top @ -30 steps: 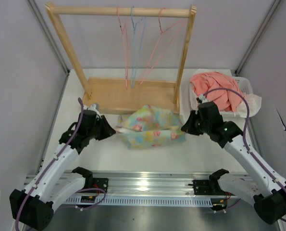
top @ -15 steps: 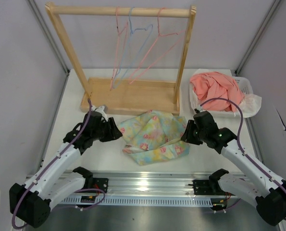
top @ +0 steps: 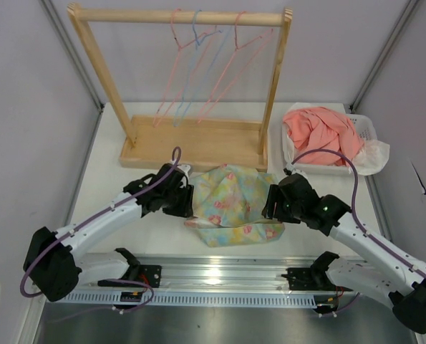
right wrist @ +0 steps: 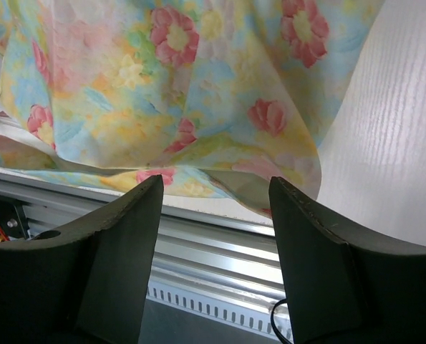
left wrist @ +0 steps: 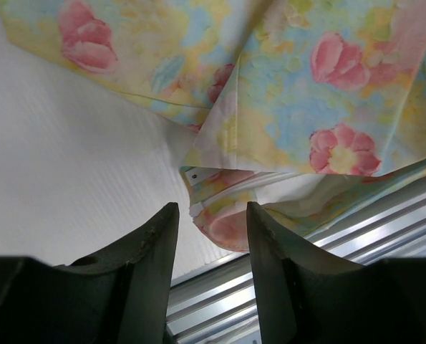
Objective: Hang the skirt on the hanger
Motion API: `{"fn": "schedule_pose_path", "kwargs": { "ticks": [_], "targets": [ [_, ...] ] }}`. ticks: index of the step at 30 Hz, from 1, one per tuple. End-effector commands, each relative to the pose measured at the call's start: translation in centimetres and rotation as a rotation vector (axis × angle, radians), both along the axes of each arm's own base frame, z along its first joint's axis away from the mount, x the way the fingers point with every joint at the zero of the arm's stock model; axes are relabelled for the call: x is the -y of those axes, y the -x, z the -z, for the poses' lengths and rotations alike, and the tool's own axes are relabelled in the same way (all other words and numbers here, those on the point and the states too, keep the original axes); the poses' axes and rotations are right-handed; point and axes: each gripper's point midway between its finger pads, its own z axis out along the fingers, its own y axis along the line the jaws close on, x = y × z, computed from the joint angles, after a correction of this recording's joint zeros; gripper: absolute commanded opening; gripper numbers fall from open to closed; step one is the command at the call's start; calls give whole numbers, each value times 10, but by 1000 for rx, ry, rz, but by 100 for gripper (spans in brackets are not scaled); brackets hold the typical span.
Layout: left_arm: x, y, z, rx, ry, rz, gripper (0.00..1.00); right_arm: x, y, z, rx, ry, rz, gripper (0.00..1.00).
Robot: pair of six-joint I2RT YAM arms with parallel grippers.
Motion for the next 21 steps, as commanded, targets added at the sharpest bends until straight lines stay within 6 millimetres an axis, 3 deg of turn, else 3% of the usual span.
{"fn": "schedule_pose_path", "kwargs": {
  "ticks": [1, 6, 14, 21],
  "targets": [
    [-6, -7, -10, 38, -77, 54, 48, 7, -5, -19, 52, -7, 51, 67],
    [3, -4, -8, -13, -91, 140, 51, 10, -1, -15, 40, 9, 46, 69],
    [20, -1, 15, -113, -84, 260, 49, 17, 1, 0, -3, 43, 72, 70],
    [29, -2, 14, -122, -61, 299, 48, 28, 8, 20, -46, 79, 113, 64]
  ]
}}
